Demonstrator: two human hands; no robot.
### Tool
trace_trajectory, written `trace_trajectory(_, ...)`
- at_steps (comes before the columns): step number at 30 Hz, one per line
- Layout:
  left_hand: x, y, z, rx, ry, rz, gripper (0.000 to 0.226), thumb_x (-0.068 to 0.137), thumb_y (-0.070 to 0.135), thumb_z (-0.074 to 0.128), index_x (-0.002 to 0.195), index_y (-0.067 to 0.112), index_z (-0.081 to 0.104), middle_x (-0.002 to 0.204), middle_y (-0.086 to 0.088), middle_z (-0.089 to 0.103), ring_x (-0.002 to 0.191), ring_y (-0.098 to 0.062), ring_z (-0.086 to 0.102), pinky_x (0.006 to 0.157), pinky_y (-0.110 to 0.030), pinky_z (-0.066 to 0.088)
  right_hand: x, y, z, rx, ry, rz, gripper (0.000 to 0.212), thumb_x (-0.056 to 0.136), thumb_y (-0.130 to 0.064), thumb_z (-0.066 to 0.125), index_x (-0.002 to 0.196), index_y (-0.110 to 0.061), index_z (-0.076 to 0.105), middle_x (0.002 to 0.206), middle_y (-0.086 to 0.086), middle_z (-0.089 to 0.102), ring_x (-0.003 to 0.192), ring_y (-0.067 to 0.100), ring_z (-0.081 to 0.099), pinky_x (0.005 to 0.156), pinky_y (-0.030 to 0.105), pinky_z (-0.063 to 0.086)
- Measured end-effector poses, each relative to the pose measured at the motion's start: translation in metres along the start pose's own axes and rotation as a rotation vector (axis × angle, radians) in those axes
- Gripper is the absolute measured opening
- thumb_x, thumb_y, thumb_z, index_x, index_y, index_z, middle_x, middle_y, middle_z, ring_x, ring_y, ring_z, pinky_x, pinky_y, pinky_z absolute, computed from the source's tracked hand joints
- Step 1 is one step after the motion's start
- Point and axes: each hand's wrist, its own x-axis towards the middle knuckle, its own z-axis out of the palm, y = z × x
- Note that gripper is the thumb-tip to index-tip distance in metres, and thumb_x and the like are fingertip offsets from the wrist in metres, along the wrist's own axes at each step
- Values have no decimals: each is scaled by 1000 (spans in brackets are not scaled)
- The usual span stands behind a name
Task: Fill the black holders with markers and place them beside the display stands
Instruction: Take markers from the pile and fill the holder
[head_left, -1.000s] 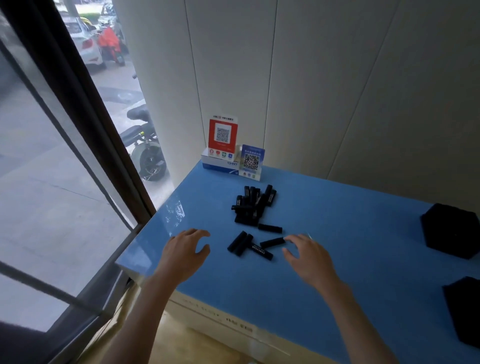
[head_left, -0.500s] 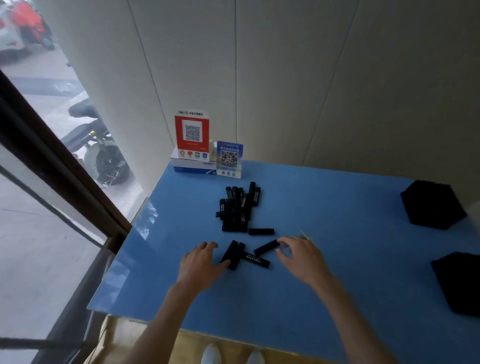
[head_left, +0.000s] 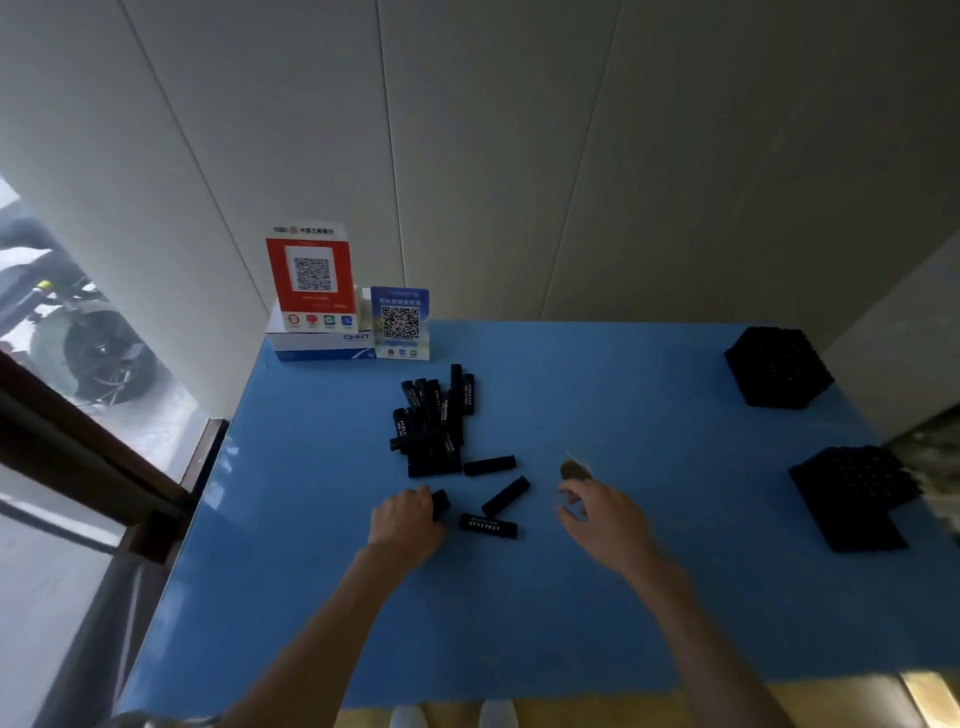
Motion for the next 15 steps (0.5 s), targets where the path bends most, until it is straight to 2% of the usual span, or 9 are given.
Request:
trace_trajectory(2,1,3,-3,-74,25,87,15,86,22,51,101,18,47,100,-5,62,92,-28,62,65,-32,40,0,4,-1,14,13,22,32,95,-40,56,124,-27,60,112,-13,63,95,7,61,81,27,52)
trace_trajectory(4,-1,13,-4,-107,55,207,16,84,24,54,97,21,46,92,-1,61,85,-26,61,60,-32,37,1,8,-1,23,19,38,32,95,-38,57,125,-26,60,113,-12,64,96,7,61,82,28,53)
trace_trajectory(7,-1,27,-1,-83,49,358,33,87,42,62,112,26,48,102,3,65,90,-23,62,68,-35,46,5,10,-2,44,33,52,33,95,-36,58,125,-24,61,114,-11,65,95,8,62,82,28,53)
trace_trajectory(10,5,26,8,-28,10,401,43,90,49,62,124,26,48,110,1,61,95,-22,61,75,-35,48,12,8,-3,62,46,52,30,95,-34,59,122,-23,63,113,-10,66,96,8,63,82,26,52)
trace_trajectory(12,8,19,12,-32,-3,382,41,90,55,60,118,27,51,108,2,62,94,-21,61,75,-35,49,16,3,-1,80,47,49,23,94,-33,60,114,-23,65,108,-11,67,92,7,63,78,23,51)
trace_trajectory(14,8,13,10,-39,-7,361,36,91,55,59,111,25,54,106,2,62,94,-20,61,73,-33,46,22,-5,3,79,44,67,13,93,-33,60,96,-23,67,95,-9,69,83,8,63,68,21,46)
trace_trajectory(15,7,9,8,-36,-10,343,32,92,52,57,105,22,54,104,1,61,94,-21,60,72,-32,44,26,-10,7,79,33,82,14,92,-33,60,86,-22,66,86,-8,68,77,9,63,64,23,46)
